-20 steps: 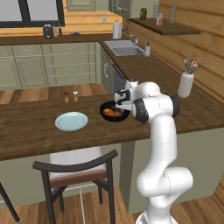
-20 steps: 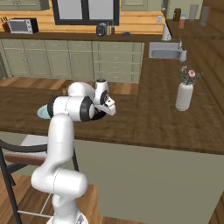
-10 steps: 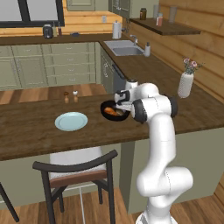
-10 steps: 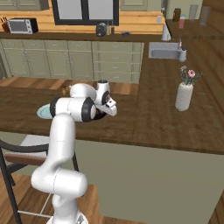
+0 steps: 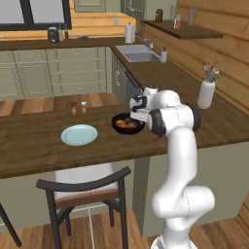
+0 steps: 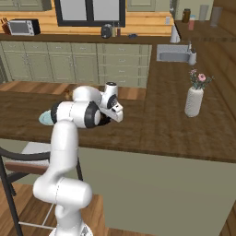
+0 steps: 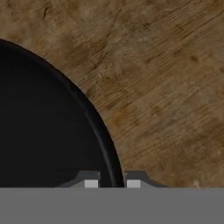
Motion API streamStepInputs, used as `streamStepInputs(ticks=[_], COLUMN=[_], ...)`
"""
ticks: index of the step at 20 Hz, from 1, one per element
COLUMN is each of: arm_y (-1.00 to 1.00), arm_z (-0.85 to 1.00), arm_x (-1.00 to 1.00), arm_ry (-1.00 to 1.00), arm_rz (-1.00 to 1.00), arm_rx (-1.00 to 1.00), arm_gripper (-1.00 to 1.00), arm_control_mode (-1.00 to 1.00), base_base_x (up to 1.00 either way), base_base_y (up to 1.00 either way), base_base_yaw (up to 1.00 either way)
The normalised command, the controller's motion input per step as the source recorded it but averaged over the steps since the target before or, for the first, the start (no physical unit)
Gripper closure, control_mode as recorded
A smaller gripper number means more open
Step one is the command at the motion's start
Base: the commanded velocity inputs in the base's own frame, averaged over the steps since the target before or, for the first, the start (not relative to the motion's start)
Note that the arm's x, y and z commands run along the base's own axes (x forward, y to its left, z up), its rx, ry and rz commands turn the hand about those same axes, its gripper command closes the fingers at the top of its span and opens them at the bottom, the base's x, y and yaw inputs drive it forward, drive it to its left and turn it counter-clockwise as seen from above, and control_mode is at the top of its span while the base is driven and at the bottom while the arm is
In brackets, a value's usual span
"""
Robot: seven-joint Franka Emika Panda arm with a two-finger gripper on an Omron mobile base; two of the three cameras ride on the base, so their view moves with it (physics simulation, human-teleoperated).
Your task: Pick the chicken drumstick and mushroom from their plates and place them in the bowl. Then put the bowl in the fridge.
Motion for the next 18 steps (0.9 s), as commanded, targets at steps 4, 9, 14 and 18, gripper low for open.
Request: streamStepInputs(ticks=[4,9,14,18], arm_y=[0.00,0.02,0.10,0.03], arm_z=[0.62,0.68,0.79,0.70], arm_x=[-0.92,-1.00,-1.00,-1.00], arm_ry=[-0.12,-0.18,-0.10,-0.01], arm_rz=[0.00,0.00,-0.09,-0.19], arm_rx=[0.03,0.01,0.13,0.17], arm_gripper=[1.00,1.00,1.00,1.00], arm_control_mode=[-1.00,-1.00,-1.00,-1.00], base_base_x=[0.00,0.00,0.00,0.00], base_base_y=[0.00,0.00,0.00,0.00], base_base_yaw=[0.00,0.00,0.00,0.00])
